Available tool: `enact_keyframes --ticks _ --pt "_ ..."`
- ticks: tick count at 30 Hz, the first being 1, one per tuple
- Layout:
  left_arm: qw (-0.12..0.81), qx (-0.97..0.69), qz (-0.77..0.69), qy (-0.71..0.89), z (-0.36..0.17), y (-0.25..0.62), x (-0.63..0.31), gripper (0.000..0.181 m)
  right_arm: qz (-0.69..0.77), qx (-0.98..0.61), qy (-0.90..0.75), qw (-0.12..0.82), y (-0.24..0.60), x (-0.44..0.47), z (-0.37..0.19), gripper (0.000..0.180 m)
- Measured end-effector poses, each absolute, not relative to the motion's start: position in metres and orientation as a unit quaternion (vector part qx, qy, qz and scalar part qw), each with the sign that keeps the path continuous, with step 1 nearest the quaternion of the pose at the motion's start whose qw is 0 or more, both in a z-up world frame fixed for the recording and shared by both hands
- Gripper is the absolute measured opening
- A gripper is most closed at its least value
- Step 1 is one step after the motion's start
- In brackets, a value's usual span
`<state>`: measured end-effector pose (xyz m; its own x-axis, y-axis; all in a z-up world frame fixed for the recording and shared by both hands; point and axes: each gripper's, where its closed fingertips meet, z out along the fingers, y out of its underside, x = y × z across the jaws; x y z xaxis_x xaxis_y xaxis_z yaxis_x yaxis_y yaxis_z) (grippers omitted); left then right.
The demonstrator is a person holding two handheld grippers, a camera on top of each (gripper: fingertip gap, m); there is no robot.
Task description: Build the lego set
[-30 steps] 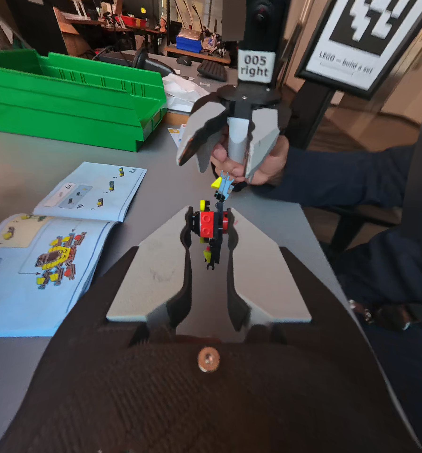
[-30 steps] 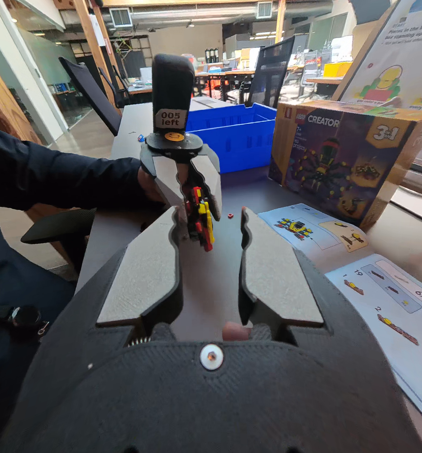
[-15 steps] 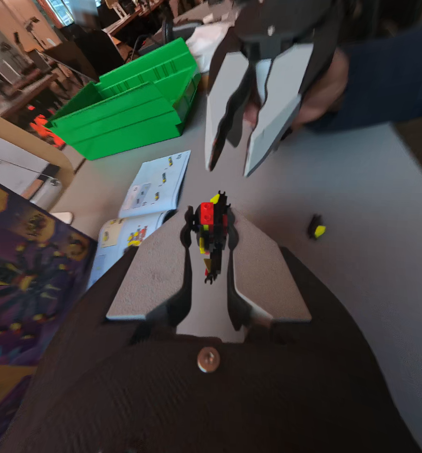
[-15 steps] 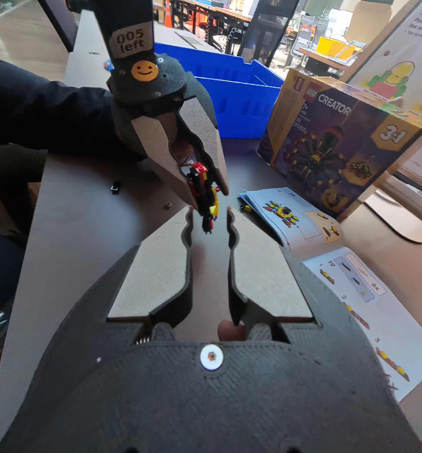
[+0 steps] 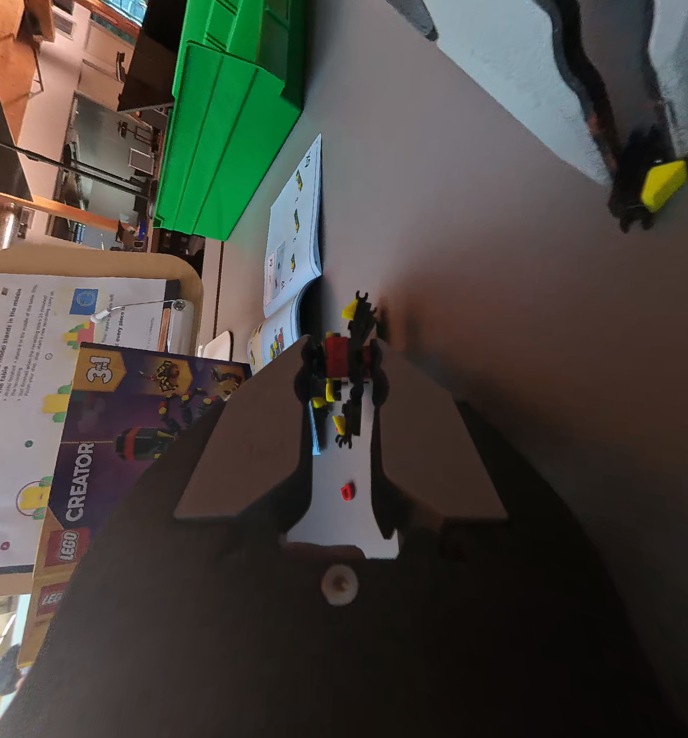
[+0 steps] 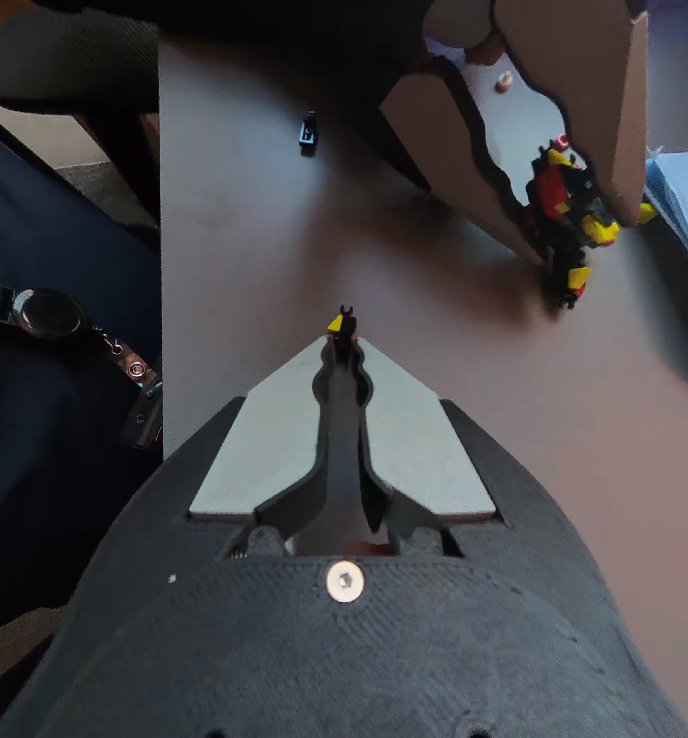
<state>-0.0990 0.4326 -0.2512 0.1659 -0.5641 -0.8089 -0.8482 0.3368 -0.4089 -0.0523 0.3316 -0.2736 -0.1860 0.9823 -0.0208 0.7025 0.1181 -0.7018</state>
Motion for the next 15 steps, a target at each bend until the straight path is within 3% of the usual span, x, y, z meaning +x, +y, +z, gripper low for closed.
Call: enact_keyframes --ticks 6,11,13,15 --pt "0.504 -0.588 0.085 0.626 -0.259 0.425 -0.092 0.03 0.254 -0.636 -0.681 0.259 0.369 -0.029 -0.267 0.006" --pt "0.499 -0.616 -0.034 0.609 -0.247 0.408 -0.089 0.075 0.251 -0.682 -0.625 0.285 0.402 -0.006 -0.252 0.006" --pt "0.508 -0.614 -0.078 0.598 -0.235 0.403 -0.091 0.072 0.26 -0.69 -0.606 0.299 0.41 -0.002 -0.244 0.006" --pt "0.532 -0.61 -0.104 0.577 -0.22 0.403 -0.092 0.057 0.294 -0.688 -0.586 0.311 0.41 -0.007 -0.235 0.006"
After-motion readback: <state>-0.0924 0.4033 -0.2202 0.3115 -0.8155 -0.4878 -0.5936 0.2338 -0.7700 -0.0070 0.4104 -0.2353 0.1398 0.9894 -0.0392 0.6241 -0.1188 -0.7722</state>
